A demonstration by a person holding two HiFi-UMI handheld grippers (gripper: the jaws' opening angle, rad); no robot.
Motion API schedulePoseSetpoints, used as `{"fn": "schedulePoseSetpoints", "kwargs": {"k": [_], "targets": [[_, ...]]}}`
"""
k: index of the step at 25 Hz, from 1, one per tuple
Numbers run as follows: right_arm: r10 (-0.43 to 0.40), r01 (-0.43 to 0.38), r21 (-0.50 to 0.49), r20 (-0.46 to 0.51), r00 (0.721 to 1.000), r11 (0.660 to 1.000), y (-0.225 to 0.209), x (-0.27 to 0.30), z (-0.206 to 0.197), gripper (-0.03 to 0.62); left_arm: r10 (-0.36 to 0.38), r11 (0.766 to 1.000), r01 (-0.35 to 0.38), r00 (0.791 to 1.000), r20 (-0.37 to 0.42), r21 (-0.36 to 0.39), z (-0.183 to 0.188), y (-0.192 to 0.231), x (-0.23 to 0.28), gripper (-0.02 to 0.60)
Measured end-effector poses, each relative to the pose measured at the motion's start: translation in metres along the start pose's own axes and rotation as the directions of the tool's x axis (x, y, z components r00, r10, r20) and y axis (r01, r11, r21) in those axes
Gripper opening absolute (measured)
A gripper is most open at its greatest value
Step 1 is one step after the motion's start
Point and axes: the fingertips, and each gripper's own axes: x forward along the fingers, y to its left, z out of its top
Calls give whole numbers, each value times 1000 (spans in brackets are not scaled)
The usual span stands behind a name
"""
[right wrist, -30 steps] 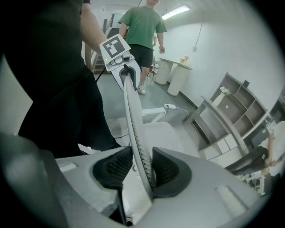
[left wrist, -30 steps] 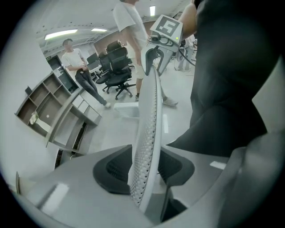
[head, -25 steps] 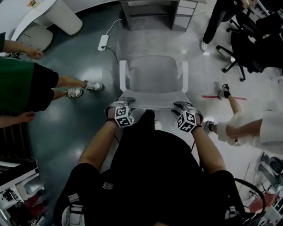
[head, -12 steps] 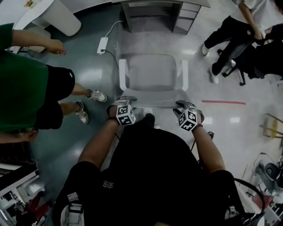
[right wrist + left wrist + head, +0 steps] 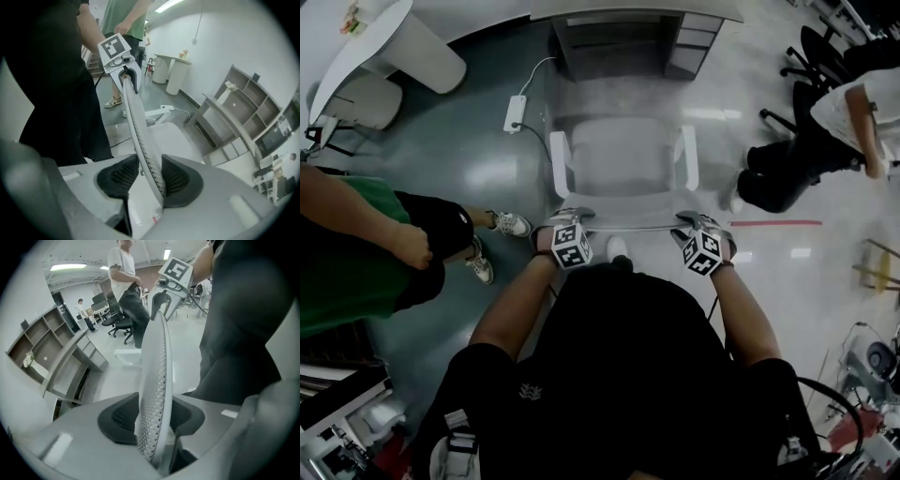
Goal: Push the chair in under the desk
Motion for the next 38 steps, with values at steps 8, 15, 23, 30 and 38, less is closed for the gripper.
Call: {"fn": "schedulePoseSetpoints", "kwargs": {"k": [8,15,23,30,38], "targets": [[-22,23,24,-21,1000,999,-43,21,11,156,-13,1000,13,999,-36,7,-8,47,18,163],[-22,24,44,-34,999,999,-79,42,30,158,-4,1000,6,999,-53,24,-21,95,28,163],[-10,10,25,-10,1000,1000,-135,64,41,155,19,999,-15,996,-84,47,-23,157,42,138],[6,-5,34,-6,1000,999,-185,75,50,153,7,999,-2,996,-93,53,-16,212,50,140],[19,-19,34,-1,1000,999,-249,88,54,152,10,999,-5,994,-104,51,-4,275,64,141]]}}
